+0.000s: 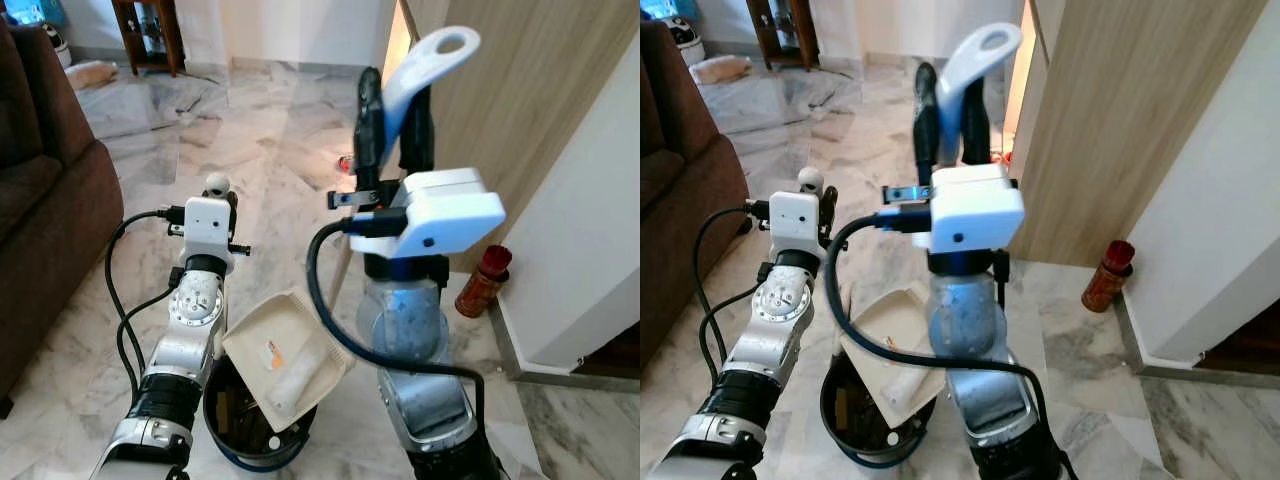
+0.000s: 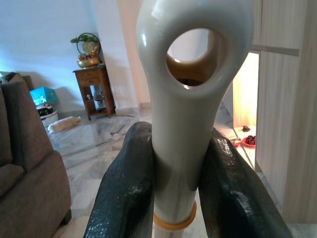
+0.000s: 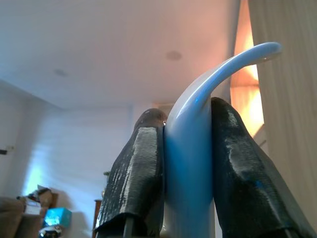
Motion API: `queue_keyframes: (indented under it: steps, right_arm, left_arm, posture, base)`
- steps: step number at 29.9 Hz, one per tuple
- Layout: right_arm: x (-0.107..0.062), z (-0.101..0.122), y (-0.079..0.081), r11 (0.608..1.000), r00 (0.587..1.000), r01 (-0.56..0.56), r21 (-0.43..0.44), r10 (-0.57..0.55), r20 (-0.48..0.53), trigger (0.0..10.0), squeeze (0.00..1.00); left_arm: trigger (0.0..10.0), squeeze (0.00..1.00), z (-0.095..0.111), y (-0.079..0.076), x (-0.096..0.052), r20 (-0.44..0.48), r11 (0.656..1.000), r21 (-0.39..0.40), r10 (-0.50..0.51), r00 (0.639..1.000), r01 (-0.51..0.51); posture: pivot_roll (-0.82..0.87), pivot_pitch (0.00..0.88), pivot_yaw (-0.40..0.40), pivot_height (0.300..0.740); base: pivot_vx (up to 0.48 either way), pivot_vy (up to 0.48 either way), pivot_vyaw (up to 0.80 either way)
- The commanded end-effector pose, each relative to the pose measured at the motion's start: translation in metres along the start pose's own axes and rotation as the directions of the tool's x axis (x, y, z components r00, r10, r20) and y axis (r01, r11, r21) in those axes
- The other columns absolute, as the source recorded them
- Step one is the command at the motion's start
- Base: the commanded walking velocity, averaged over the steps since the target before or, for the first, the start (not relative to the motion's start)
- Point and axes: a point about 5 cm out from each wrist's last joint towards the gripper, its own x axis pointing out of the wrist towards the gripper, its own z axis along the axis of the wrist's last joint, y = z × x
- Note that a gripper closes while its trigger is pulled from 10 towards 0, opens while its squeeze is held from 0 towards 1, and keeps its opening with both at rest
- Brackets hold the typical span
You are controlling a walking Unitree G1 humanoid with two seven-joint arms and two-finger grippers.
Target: Sweep floor
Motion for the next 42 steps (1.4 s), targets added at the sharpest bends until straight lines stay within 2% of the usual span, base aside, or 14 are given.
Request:
queue_keyframes:
  steps: [1,6,10,15,23,42]
  right_arm:
    - [0.006,0.027,0.010,0.993,0.993,0.040,0.107,-0.051,0.105,10.0,0.00]
    - [0.004,0.032,0.014,0.989,0.993,0.041,0.140,-0.056,0.107,10.0,0.00]
    - [0.001,0.044,0.022,0.996,0.984,0.012,0.091,-0.027,0.175,10.0,0.00]
    - [0.000,0.047,0.027,0.997,0.981,0.001,0.076,-0.015,0.193,10.0,0.00]
    - [-0.001,0.047,0.027,0.998,0.981,0.013,0.060,-0.024,0.190,10.0,0.00]
    - [-0.001,0.056,0.031,0.997,0.957,0.002,-0.074,0.020,0.290,10.0,0.00]
  left_arm:
    - [10.0,0.00,0.009,-0.003,0.003,0.046,1.000,-0.001,-0.012,0.999,0.012]
    - [10.0,0.00,0.009,-0.003,0.003,0.049,1.000,0.001,-0.015,0.999,0.015]
    - [10.0,0.00,0.010,-0.003,0.003,0.052,1.000,0.001,-0.015,0.999,0.015]
    - [10.0,0.00,0.010,-0.004,0.003,0.052,1.000,0.001,-0.016,0.999,0.016]
    - [10.0,0.00,0.010,-0.003,0.003,0.054,1.000,0.001,-0.013,0.998,0.013]
    - [10.0,0.00,0.011,-0.004,0.002,0.062,1.000,0.003,-0.012,0.998,0.012]
  posture:
    - [0.13,0.034,-0.055,0.740]
    - [0.13,0.034,-0.054,0.740]
    - [0.13,0.035,-0.055,0.740]
    - [0.13,0.036,-0.055,0.740]
    - [0.14,0.036,-0.057,0.740]
    - [0.14,0.036,-0.062,0.740]
  base:
    - [0.000,0.000,0.00]
    - [0.000,0.000,0.00]
    - [0.000,0.000,0.00]
    - [0.000,0.000,0.00]
    - [0.000,0.000,0.00]
    - [0.000,0.000,0.00]
